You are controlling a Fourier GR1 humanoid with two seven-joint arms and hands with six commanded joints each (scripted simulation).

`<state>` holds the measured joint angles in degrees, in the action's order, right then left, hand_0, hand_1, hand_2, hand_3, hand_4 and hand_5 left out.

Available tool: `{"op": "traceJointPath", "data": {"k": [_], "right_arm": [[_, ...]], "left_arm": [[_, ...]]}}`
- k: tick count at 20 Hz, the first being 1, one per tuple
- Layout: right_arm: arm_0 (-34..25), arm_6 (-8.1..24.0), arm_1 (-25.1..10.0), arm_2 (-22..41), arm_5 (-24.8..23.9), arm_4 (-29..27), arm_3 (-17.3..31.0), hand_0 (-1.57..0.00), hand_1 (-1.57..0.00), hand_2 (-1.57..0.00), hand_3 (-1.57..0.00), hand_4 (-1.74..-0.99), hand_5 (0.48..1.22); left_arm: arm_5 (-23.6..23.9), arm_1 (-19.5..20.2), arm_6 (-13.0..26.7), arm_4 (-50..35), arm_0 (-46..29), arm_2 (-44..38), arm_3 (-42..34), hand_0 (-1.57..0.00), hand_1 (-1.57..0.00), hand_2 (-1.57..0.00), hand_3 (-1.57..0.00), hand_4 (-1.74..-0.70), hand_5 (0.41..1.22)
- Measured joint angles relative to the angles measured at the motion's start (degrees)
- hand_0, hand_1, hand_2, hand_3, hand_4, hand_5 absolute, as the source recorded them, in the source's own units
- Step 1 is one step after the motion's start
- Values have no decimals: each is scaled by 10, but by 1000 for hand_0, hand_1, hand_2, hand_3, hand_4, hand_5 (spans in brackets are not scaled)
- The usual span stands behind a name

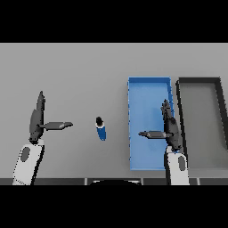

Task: Pick up the blue pipe and place it into the blue bin.

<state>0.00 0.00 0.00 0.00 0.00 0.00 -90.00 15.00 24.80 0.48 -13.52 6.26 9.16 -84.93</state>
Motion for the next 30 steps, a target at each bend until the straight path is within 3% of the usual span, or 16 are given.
{"op": "traceJointPath", "data": {"k": [6,7,8,17,18,25,30], "right_arm": [[-4,4,-4,-3,1,-3,1,1,1,1,1,-1222,603],[13,-36,-38,13,16,28,-18,1,1,1,1,-1227,603],[29,-53,-54,24,29,39,-37,1,1,1,1,-1230,601],[49,-29,-73,50,38,72,-67,1,1,1,1,-1215,587],[52,-38,-72,51,39,74,-63,1,1,1,1,-1220,589],[45,-58,-78,52,48,69,-66,1,1,1,1,-1244,607],[52,-61,-80,48,49,67,-68,1,1,1,1,-1263,617]], "left_arm": [[0,-2,-3,1,1,2,1,1,1,1,1,-1006,586],[-60,35,-44,7,-17,19,-4,1,1,1,1,-1011,588],[-99,62,-62,6,-28,25,-5,1,1,1,1,-1011,588],[-203,109,-102,-8,-51,53,-28,1,1,1,1,-1020,582],[-218,116,-103,-8,-52,62,-41,1,1,1,1,-1024,573],[-267,116,-27,5,-51,134,-100,1,1,1,1,-1086,480],[-277,75,-27,44,-38,182,-90,1,1,1,1,-1109,447]]}}
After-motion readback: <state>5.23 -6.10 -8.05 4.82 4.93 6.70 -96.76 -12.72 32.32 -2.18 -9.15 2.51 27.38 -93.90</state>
